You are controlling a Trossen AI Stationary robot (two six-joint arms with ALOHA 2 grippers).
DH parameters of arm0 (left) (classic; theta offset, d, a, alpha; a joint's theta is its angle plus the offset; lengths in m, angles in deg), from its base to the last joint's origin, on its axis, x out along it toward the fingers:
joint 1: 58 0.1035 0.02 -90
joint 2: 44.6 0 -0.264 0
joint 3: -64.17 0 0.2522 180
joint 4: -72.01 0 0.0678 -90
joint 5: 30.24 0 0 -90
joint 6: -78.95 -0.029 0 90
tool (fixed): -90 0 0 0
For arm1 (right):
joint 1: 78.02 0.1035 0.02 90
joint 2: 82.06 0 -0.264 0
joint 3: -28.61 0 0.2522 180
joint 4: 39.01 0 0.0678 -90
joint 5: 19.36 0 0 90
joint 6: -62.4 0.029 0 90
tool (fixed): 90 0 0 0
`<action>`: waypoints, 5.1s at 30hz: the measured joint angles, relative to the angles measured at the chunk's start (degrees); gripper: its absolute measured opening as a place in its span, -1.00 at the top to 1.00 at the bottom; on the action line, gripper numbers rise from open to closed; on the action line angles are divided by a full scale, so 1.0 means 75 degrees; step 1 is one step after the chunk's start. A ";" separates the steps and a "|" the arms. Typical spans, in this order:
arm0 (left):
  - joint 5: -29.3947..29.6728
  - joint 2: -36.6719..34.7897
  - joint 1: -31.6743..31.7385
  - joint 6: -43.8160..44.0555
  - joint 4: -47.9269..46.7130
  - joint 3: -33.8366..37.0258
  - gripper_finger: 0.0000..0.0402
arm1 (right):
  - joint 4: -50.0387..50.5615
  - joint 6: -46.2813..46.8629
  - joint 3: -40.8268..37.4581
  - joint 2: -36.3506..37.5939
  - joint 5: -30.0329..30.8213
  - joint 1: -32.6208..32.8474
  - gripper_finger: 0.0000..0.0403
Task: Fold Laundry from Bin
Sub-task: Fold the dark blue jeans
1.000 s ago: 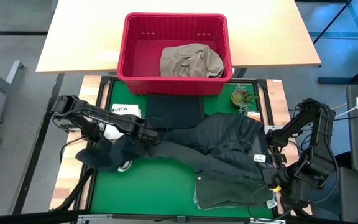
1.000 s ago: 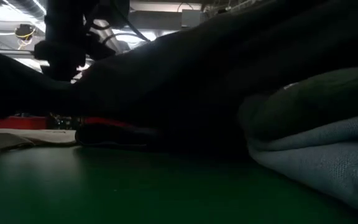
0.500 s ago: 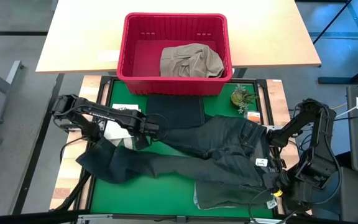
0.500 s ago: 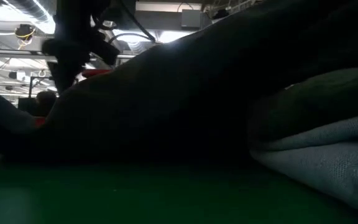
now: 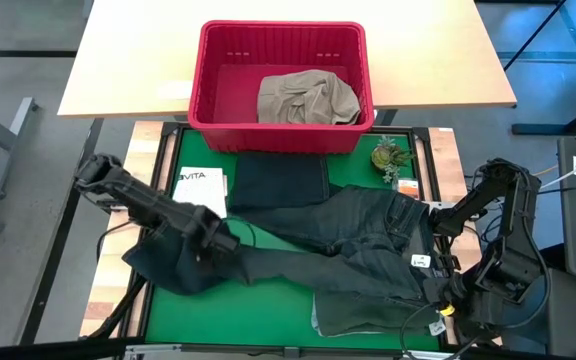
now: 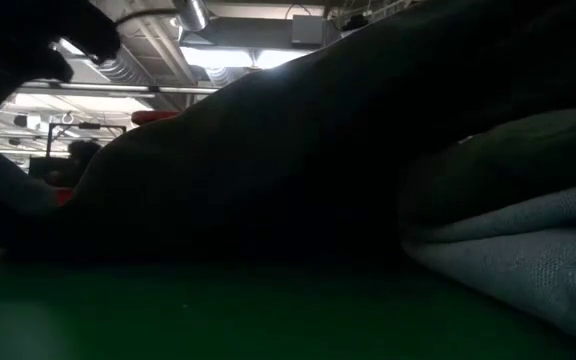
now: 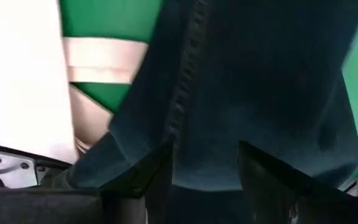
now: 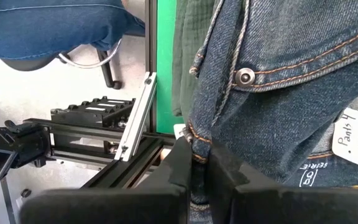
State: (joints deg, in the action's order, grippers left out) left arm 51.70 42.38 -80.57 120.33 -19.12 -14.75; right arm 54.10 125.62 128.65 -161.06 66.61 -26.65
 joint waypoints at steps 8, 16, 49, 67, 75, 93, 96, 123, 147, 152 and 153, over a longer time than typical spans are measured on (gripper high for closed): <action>0.0100 0.0000 -0.1171 0.0052 -0.0757 0.0001 0.15 | 0.0000 0.0000 0.0000 0.0000 0.0196 0.0001 0.87; -0.0135 -0.0006 -0.1388 0.0277 -0.1598 0.0819 0.15 | 0.0000 -0.0003 0.0000 -0.0001 0.0204 0.0000 0.87; 0.0453 -0.1699 0.1453 0.2227 -0.0975 0.3050 0.18 | 0.0003 -0.0006 0.0000 0.0000 0.0277 -0.0002 0.87; 0.0641 -0.1693 0.1624 0.3254 -0.0821 0.3146 0.21 | 0.0009 -0.0082 0.0000 0.0000 0.0280 -0.0002 0.87; 0.0253 -0.1693 0.1594 0.3333 -0.0304 0.3236 0.21 | 0.0009 -0.0087 0.0000 -0.0003 0.0280 -0.0003 0.87; 0.1106 -0.1693 0.1597 0.3627 0.0107 0.3236 0.21 | 0.0012 -0.0090 0.0000 -0.0001 0.0279 -0.0003 0.87; 0.1121 -0.1693 0.1607 0.3637 0.0110 0.3236 0.21 | 0.0014 -0.0090 0.0000 -0.0003 0.0280 -0.0002 0.87; -0.0014 -0.1693 0.1320 0.3724 -0.0037 0.2964 0.98 | 0.0017 -0.0090 0.0000 -0.0003 0.0265 0.0000 0.87; 0.2443 -0.1897 0.1998 0.3015 -0.1274 -0.1054 0.98 | 0.0003 -0.0099 0.0000 -0.0003 -0.0592 0.0006 0.87; 0.1586 -0.1856 0.1688 0.2889 -0.0685 -0.0680 0.75 | 0.0003 -0.0098 0.0000 -0.0003 -0.0562 0.0006 0.87; 0.1461 -0.1851 0.1624 0.2999 -0.0602 -0.0580 0.68 | 0.0003 -0.0097 0.0000 -0.0003 -0.0550 0.0006 0.87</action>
State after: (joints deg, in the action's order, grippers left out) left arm 62.66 28.50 -68.40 142.82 -23.63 -19.10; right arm 54.12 124.89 128.65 -161.08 62.48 -26.60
